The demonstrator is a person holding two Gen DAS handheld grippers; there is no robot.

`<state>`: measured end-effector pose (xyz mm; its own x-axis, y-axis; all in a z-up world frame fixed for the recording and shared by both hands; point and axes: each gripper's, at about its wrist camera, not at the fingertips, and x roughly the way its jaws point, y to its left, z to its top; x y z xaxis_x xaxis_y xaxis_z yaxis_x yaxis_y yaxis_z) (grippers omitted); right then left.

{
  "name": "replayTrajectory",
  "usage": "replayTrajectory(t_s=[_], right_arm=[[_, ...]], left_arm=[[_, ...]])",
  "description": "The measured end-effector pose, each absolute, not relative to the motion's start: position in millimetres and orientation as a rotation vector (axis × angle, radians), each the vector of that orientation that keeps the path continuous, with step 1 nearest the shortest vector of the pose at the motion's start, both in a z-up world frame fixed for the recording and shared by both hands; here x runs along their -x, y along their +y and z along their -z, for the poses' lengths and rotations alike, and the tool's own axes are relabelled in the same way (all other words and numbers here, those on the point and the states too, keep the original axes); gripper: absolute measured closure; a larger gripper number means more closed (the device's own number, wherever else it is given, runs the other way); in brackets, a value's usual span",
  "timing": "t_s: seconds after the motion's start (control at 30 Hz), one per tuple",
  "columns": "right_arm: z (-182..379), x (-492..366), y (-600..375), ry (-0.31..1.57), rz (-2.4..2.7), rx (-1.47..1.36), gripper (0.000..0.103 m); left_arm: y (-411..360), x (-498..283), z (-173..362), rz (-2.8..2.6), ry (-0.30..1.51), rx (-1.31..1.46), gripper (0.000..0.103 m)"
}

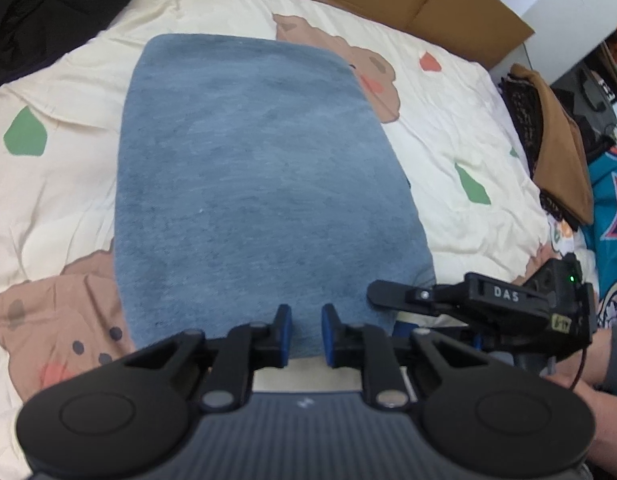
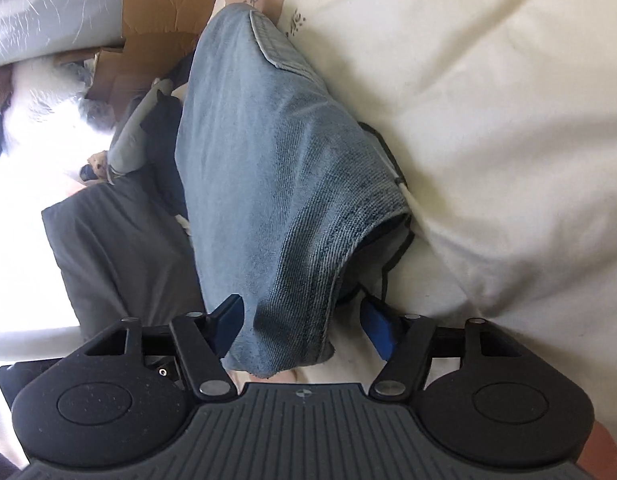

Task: Fold clothes

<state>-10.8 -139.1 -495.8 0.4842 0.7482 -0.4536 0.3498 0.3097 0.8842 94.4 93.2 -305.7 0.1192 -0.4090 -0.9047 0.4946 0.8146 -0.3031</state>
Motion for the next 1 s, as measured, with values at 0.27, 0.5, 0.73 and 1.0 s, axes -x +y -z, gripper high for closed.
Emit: replayTrajectory(t_s=[0.27, 0.5, 0.73, 1.0], right_arm=[[498.4, 9.1, -135.1, 1.147, -0.414, -1.295, 0.067], [492.1, 11.8, -132.5, 1.162, -0.417, -1.285, 0.081], [485.8, 15.1, -132.3, 1.197, -0.368, -1.303, 0.076], [448.4, 17.5, -161.8, 1.171, -0.301, -1.198, 0.040]], left_arm=[[83.0, -89.2, 322.0, 0.699, 1.327, -0.097, 0.090], [70.5, -86.8, 327.3, 0.716, 1.330, -0.142, 0.090], [71.3, -91.4, 339.9, 0.675, 1.372, -0.185, 0.097], [98.3, -104.5, 312.0, 0.620, 1.314, -0.188, 0.090]])
